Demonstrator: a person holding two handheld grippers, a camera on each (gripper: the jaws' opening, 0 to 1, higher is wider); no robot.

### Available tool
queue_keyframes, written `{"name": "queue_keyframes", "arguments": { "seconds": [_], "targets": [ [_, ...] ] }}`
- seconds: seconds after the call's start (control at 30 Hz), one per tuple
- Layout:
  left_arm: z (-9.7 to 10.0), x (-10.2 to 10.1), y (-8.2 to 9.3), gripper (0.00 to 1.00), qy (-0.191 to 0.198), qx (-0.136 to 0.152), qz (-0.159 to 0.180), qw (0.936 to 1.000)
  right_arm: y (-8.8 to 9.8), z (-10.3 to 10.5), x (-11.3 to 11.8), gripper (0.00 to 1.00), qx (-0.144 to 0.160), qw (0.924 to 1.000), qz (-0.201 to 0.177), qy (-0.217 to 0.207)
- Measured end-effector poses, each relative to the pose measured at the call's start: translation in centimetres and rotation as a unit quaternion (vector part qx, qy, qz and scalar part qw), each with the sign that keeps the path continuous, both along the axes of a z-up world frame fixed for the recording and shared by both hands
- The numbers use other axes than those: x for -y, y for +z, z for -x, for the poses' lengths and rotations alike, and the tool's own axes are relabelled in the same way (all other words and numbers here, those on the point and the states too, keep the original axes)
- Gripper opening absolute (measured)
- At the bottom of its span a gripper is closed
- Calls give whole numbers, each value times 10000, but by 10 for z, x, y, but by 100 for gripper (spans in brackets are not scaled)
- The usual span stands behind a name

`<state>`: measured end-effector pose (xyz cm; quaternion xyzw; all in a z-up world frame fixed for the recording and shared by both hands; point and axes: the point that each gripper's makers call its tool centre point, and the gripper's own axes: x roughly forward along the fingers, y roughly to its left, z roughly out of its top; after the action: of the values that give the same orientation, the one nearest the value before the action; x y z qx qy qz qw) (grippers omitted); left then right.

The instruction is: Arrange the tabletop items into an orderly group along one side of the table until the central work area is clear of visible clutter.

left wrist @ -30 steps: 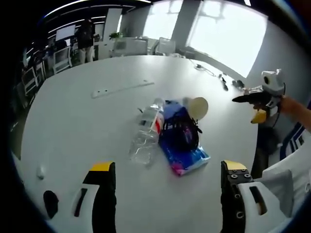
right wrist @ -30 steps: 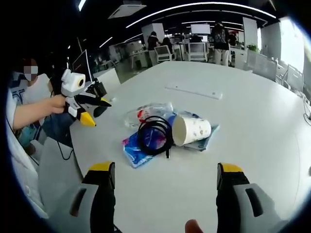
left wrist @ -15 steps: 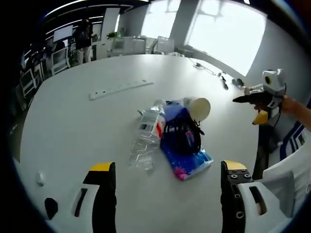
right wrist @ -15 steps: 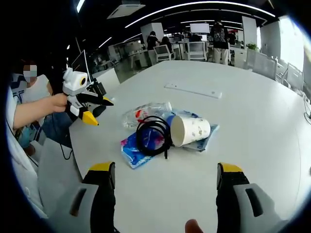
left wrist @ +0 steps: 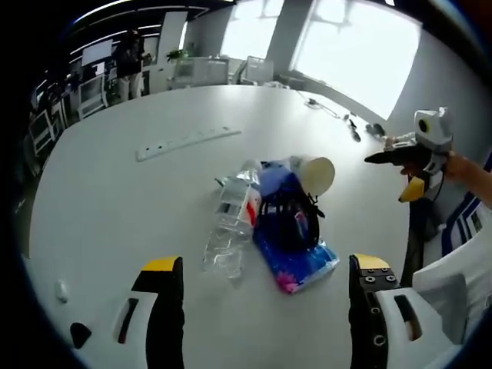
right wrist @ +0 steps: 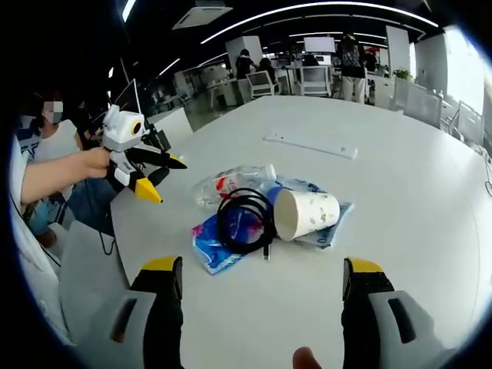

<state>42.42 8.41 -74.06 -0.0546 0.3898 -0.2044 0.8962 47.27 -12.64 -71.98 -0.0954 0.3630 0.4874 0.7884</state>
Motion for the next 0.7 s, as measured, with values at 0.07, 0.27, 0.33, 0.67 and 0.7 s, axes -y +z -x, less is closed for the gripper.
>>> {"name": "queue_keyframes", "arguments": {
  "seconds": [0.07,0.27,0.33,0.67,0.7],
  "targets": [
    [-1,-1,-1,86,-9,-3,-20,10000,0,-1,-2,85,-5,10000,-8,7],
    [-3,0,-5,86,-47,-39,-19,10000,1,-5,-9,84,-6,10000,-61,38],
    [-4,1,-6,86,-57,-50,-16,10000,1,-6,-12,84,-8,10000,-62,62],
    [-12,5,-12,86,-143,-85,-22,9999,4,-4,-22,83,-6,9998,-89,203],
    [-13,5,-12,86,-143,-78,-26,9999,4,-4,-23,83,-3,9997,-85,221]
  ]
}}
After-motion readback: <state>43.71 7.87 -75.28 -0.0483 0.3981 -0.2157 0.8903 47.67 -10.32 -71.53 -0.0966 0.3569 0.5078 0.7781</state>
